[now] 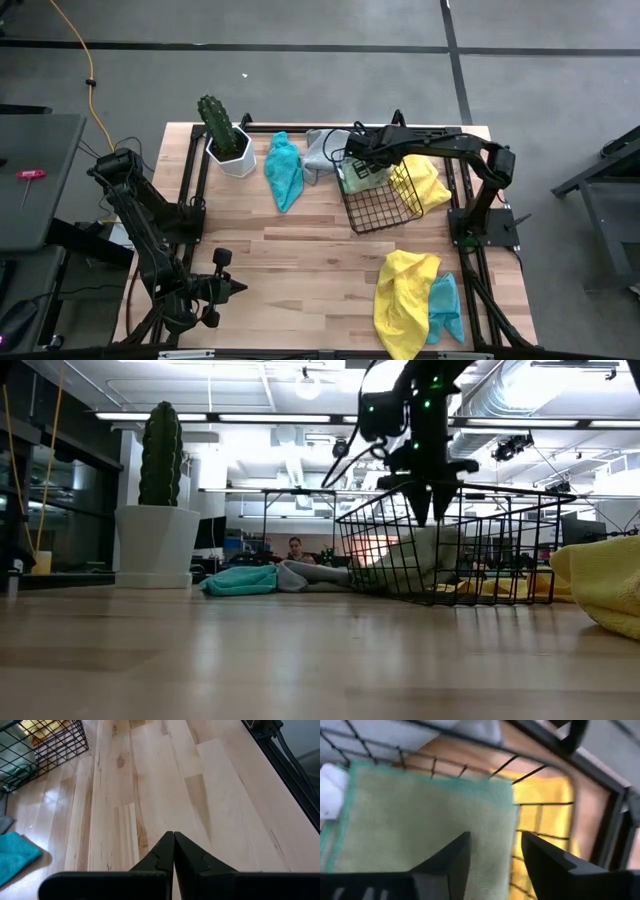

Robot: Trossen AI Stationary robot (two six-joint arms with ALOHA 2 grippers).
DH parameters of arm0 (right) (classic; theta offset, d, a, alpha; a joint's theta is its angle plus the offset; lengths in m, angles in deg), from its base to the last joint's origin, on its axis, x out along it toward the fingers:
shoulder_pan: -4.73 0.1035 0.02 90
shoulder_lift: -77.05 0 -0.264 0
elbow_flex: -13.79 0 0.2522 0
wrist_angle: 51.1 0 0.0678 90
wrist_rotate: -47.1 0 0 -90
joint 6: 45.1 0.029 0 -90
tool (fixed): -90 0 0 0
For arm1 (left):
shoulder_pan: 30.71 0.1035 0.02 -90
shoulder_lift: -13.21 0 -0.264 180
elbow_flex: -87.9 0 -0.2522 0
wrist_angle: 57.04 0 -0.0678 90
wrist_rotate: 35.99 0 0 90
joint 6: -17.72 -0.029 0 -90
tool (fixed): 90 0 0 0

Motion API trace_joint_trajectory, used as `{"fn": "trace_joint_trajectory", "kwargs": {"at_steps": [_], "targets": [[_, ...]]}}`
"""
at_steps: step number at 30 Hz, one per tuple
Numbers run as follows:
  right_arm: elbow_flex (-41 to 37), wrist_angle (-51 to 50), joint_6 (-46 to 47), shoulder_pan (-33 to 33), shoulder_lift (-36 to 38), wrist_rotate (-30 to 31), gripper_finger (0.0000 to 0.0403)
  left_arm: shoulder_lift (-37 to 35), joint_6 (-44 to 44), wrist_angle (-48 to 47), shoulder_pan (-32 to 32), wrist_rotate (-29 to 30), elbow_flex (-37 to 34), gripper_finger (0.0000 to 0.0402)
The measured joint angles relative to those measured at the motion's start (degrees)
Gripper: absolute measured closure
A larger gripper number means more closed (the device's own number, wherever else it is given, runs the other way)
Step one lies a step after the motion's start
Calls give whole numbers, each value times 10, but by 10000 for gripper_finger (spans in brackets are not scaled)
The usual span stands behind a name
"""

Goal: Fold microfiber towels
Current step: Put the folded green microfiber towel into the black wire basket, then fold the bottom yellow microfiber towel

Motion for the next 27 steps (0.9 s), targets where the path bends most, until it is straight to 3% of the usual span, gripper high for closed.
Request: {"fn": "trace_joint_trajectory", "kwargs": {"at_steps": [5,9,19,24,27], "targets": [[0,-8,-13,23,60,38,218,0,0,0,0,0,0,401],[-10,13,-28,93,105,37,217,0,0,0,0,0,0,401],[-125,273,20,428,153,18,217,0,0,0,0,0,0,401],[-140,360,158,565,118,-23,217,0,0,0,0,0,0,401],[-101,348,246,622,67,-31,217,0,0,0,0,0,0,401]]}}
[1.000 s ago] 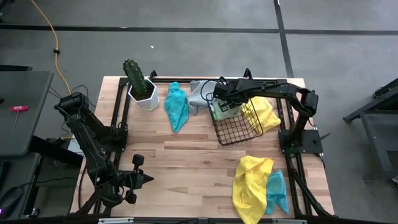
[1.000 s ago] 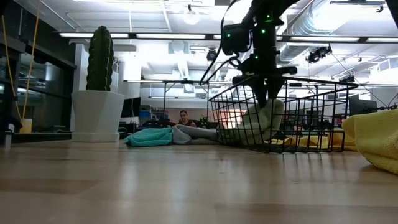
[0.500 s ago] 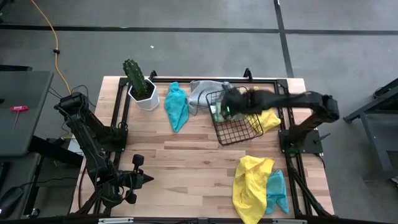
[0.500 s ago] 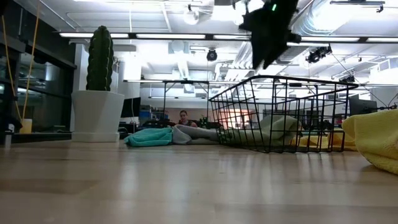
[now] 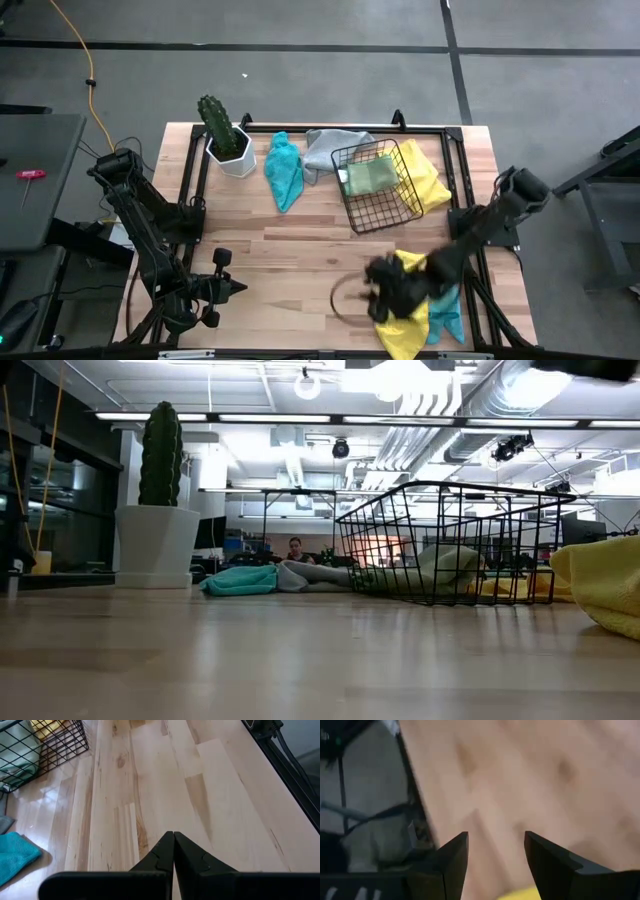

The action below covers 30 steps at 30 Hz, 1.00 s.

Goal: Fold microfiber towels
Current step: Fold the bottom yellow microfiber towel

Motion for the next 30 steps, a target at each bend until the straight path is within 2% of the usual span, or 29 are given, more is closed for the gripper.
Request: {"fn": "trace_joint_trajectory", "kwargs": {"at_steps": [4,7,10,17,22,26,30], "targets": [[113,-116,76,40,-97,-45,217,0,0,0,0,0,0,401],[219,-240,121,52,-180,-103,217,0,-5,0,0,-1,0,401],[318,-323,167,58,-256,-165,217,0,-5,0,0,-1,0,402],[485,-383,254,59,-386,-260,217,0,-5,0,0,-2,0,401],[542,-420,316,54,-440,-306,217,0,-13,0,0,-3,0,402],[544,-448,381,50,-454,-355,217,0,-22,0,0,-1,0,402],[532,-440,393,49,-457,-357,217,0,-24,0,0,-1,0,401]]}}
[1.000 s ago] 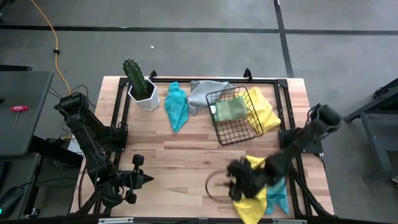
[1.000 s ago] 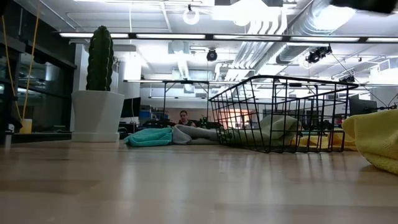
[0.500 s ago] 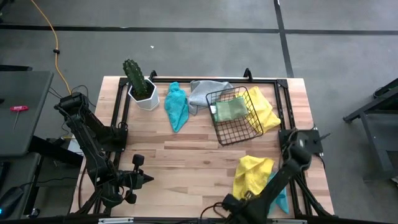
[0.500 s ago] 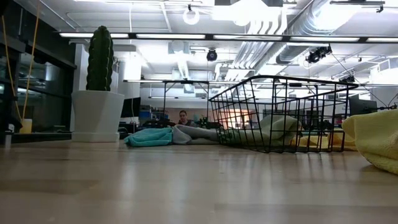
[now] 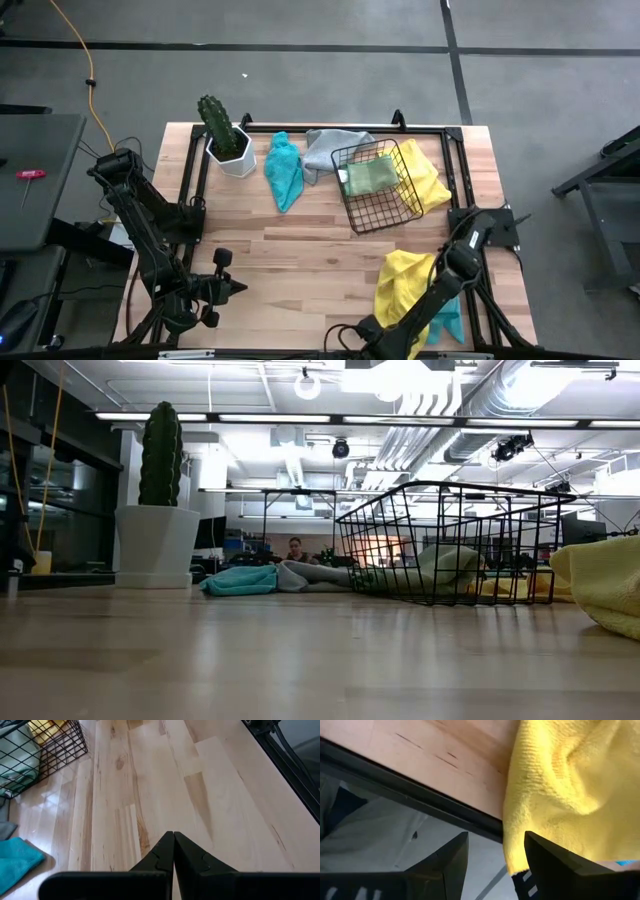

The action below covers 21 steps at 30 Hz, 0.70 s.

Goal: Fold microfiber towels
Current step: Fold the bottom yellow microfiber towel

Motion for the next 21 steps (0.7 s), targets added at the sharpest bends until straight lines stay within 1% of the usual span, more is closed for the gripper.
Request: {"fn": "trace_joint_trajectory", "kwargs": {"at_steps": [7,12,14,17,19,21], "targets": [[-40,2,20,0,0,-19,217,0,1,0,0,0,0,401],[-74,43,8,-1,2,-26,218,0,3,0,0,1,0,402],[-83,56,-4,-3,4,-28,225,0,3,0,0,1,0,401],[-87,66,-33,-6,5,-28,260,0,3,0,0,1,0,401],[-87,72,-66,-11,5,-28,300,0,2,0,0,2,0,401],[-87,73,-118,-17,7,-26,350,0,-7,0,0,2,0,402]]}}
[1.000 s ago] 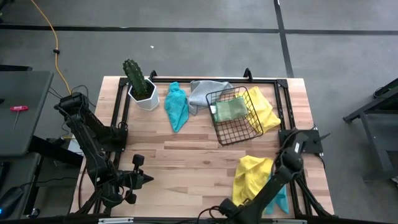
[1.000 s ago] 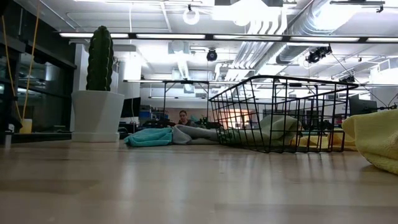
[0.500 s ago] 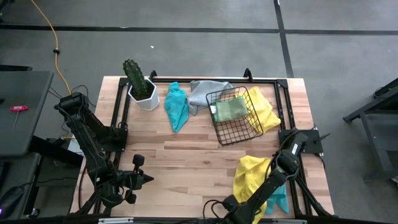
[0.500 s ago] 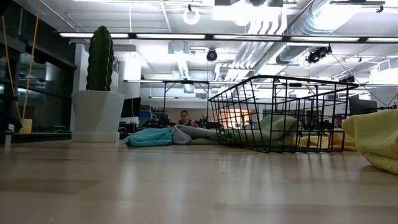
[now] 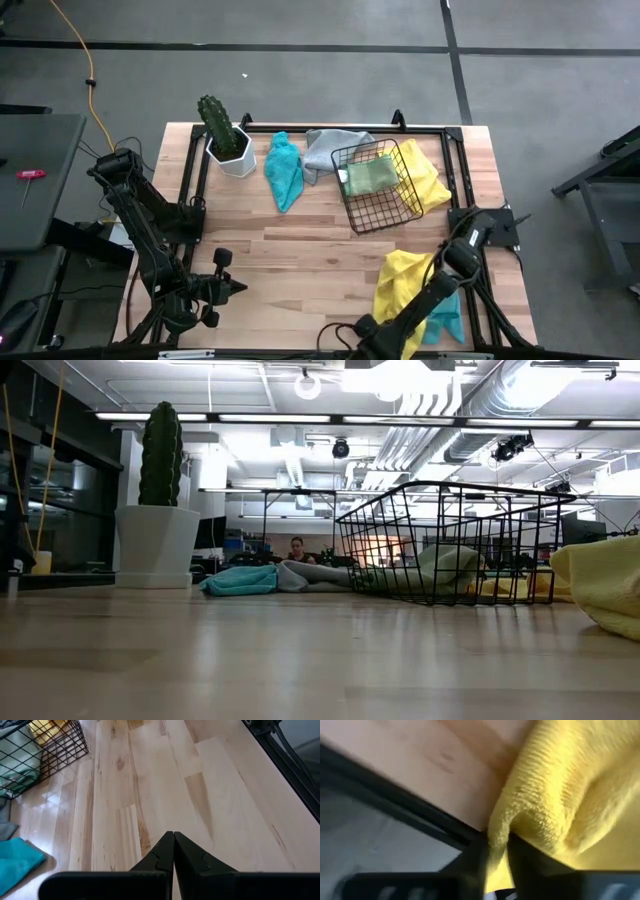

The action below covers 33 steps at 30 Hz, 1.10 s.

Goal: Fold microfiber towels
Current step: Fold the bottom yellow microfiber towel

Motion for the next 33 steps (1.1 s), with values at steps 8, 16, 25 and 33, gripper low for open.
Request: {"fn": "trace_joint_trajectory", "kwargs": {"at_steps": [8,16,25,33], "targets": [[106,-113,-251,-37,22,207,386,0,-10,0,0,0,0,401],[138,-19,-473,-103,73,486,400,0,-19,-5,0,0,0,402],[41,345,-648,-219,77,442,402,0,-17,-3,0,0,0,402],[-46,561,-691,-269,77,364,402,10,12,6,0,47,-6,401]]}}
